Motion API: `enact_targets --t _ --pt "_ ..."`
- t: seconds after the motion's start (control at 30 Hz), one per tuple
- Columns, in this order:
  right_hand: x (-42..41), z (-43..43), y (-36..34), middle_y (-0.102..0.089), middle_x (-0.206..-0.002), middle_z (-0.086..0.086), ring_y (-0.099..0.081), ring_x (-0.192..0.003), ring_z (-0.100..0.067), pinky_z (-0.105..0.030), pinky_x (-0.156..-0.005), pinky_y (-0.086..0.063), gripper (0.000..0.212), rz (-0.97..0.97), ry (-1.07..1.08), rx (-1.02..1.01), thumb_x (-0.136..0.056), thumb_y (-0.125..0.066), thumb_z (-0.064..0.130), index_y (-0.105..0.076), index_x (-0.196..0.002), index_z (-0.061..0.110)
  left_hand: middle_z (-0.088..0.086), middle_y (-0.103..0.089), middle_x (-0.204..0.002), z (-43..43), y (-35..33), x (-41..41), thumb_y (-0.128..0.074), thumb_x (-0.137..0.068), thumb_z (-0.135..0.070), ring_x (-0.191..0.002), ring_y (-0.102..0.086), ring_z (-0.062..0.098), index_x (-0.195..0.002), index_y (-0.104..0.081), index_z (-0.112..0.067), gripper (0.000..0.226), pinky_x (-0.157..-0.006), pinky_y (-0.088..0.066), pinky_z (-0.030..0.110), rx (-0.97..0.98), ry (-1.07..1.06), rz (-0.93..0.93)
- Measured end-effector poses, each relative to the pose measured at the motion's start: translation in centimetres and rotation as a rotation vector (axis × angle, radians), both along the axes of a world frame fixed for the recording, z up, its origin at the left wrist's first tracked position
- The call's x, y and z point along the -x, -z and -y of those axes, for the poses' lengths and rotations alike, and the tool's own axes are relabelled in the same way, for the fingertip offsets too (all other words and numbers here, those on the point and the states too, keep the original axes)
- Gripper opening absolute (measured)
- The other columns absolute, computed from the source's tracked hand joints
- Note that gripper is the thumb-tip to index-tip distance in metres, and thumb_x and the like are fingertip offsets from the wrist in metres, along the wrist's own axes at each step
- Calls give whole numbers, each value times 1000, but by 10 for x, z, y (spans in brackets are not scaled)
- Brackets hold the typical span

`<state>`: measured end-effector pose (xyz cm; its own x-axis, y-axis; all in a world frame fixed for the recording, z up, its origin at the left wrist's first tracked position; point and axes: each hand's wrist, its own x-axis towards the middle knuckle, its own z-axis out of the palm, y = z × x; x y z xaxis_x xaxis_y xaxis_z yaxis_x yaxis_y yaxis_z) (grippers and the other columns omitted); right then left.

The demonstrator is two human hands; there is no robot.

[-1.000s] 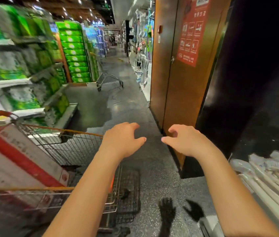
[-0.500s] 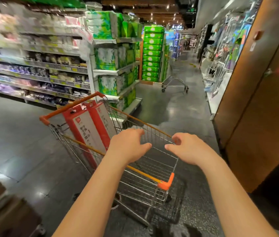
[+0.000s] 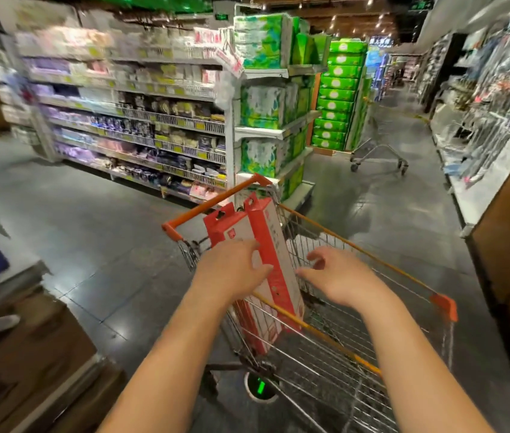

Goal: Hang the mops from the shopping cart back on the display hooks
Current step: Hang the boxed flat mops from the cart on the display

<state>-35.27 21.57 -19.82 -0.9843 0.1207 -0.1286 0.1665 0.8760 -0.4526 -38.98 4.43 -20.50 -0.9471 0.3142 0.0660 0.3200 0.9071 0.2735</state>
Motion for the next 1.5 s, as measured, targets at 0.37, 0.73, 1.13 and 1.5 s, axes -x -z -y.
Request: enact_targets --t 0.37,0.73,1.13,1.5 --pt "95 34 24 -59 -129 2 -57 -112 -18 -41 -95 -49 55 47 -26 -23 -88 -57 53 -53 -132 22 -7 -59 -129 30 31 96 -51 -90 -52 -115 -57 17 -135 -51 -29 50 -91 -51 39 -17 -46 44" --pt "229 20 32 -60 -122 -2 -58 -107 -20 -39 -92 -49 45 47 -155 -70 -90 -54 48 -57 -125 19 -4 -57 -133 11 47 207 -51 -91 -53 -119 -57 18 -137 -47 -28 53 -94 -50 40 -1 -204 62" --pt "330 27 97 -51 -137 1 -50 -121 -19 -44 -101 -43 53 129 -332 -35 -89 -53 50 -49 -135 23 0 -54 -132 9 114 269 -52 -89 -57 -122 -51 24 -138 -42 -28 58 -95 -45 40 -76 -549 88" --pt "374 39 123 -40 -141 2 -44 -126 -19 -38 -103 -39 52 141 -308 4 -92 -54 42 -43 -140 25 1 -48 -137 18 194 318 -81 -61 -55 -124 -50 24 -145 -19 -21 110 -95 -49 48 -487 -693 279"
